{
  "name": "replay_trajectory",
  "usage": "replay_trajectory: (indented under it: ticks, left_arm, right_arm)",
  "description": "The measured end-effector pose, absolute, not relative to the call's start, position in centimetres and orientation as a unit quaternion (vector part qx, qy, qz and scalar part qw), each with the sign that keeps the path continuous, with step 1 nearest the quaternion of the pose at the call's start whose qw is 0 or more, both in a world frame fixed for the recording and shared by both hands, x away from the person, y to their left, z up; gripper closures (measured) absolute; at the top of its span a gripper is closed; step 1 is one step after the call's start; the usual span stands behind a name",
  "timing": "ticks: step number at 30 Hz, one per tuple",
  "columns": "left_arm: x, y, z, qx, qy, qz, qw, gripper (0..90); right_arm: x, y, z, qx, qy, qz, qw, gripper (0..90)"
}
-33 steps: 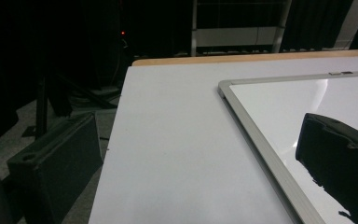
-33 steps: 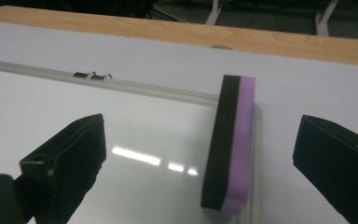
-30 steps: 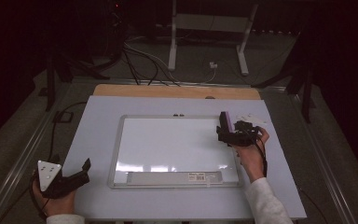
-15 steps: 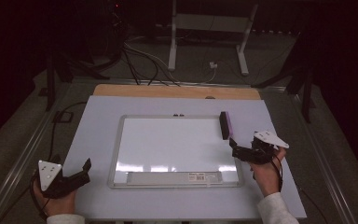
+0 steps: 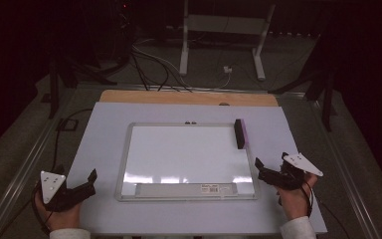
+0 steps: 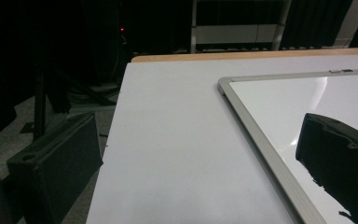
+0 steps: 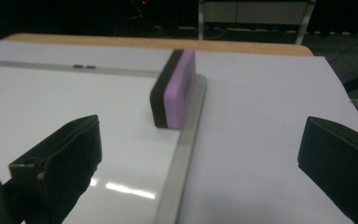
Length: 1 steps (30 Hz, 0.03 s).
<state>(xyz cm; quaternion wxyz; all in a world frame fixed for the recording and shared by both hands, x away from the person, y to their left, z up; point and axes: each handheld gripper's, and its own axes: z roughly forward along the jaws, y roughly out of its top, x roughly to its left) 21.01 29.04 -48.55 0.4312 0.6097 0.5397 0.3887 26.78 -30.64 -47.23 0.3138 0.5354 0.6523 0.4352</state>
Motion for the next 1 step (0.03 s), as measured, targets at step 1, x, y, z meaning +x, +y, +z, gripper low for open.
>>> replay_trajectory:
  ticks: [1]
  left_arm:
    - [21.02, 29.04, -48.51, 0.609, 0.539, 0.390, 0.432, 0.9]
  right_arm:
    - [26.63, -30.85, -47.42, 0.537, 0.652, 0.432, 0.317, 0.2]
